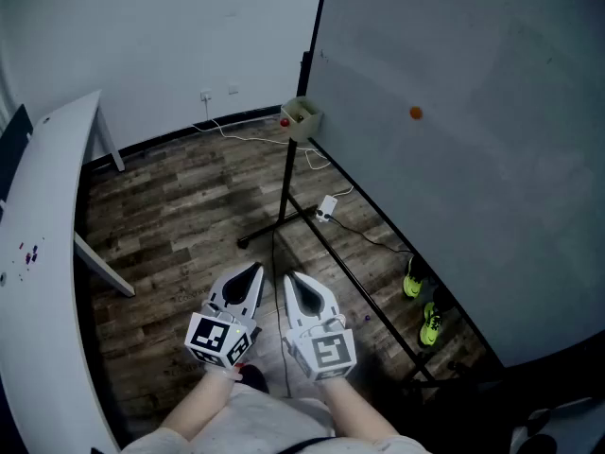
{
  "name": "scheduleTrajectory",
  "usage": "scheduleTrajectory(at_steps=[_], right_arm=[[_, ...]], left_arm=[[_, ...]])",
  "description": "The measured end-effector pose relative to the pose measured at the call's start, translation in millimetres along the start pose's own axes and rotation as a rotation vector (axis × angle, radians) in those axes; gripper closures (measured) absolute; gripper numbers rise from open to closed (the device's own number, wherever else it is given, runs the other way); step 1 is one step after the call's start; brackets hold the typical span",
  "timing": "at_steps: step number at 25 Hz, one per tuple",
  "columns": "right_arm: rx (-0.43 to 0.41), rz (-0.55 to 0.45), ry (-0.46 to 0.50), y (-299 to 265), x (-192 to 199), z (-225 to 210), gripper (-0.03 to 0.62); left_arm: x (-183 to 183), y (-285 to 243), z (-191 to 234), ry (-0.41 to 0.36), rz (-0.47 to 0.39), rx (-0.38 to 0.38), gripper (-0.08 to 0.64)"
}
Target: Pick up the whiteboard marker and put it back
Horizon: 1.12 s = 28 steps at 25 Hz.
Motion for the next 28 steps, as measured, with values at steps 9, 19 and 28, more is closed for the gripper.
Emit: scheduleTrajectory(at_steps=[9, 19, 28], right_arm=[[-0.021, -0.028, 0.002, -39.5, 4.7, -23.4, 0.574], [0.021, -0.038, -0.002, -126.6, -21.4, -76.5, 0.573], [0.084, -0.048, -0.022, -205.7, -49.1, -114.0, 0.572]], left_arm=[[1.9, -43.0, 22.9, 0.011, 0.006, 0.01, 0.545], [-16.6, -131.8, 81.5, 0.017, 0.031, 0.078, 0.545], [-42.1, -203.9, 141.8, -0.003, 0.045, 0.152, 0.545]])
Point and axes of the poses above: the fingertips, and each gripper's own axes: y backward along the fingers, z to its left, x out of its underside, the point moved 1 cm from there along y, backward along the fingers, and after that the axes turned 14 degrees about z, right-handed, at the moved point
